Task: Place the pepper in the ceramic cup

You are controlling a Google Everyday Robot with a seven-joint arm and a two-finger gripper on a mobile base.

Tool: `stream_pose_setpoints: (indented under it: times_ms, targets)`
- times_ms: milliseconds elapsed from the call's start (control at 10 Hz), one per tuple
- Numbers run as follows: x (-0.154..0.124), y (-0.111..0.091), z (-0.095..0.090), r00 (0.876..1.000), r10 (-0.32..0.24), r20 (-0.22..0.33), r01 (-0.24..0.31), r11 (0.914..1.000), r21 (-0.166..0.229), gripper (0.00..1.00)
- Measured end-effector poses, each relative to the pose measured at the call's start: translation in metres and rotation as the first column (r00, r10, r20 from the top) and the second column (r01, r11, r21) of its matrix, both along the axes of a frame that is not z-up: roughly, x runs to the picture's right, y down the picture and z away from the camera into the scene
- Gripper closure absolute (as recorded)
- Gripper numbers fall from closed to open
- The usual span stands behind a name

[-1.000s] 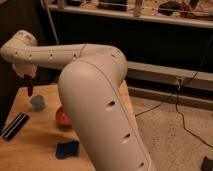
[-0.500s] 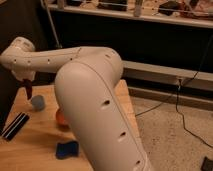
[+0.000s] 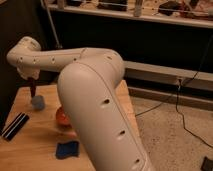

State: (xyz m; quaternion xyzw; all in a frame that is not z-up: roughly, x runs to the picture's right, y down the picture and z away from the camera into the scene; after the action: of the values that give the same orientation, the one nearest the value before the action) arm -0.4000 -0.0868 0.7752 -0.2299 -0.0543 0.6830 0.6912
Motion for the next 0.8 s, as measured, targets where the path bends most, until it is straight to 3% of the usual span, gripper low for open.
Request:
stream_pose_setpoints:
  times_ms: [300, 800]
  targets:
    - [0.010, -0.011, 0.010, 1.000, 0.013, -0.018, -0.012, 0.9999, 0.004, 0.73]
    - [-0.002, -0.004, 0.031, 0.999, -0.005, -0.031, 0.005, 1.0000, 0.008, 0.73]
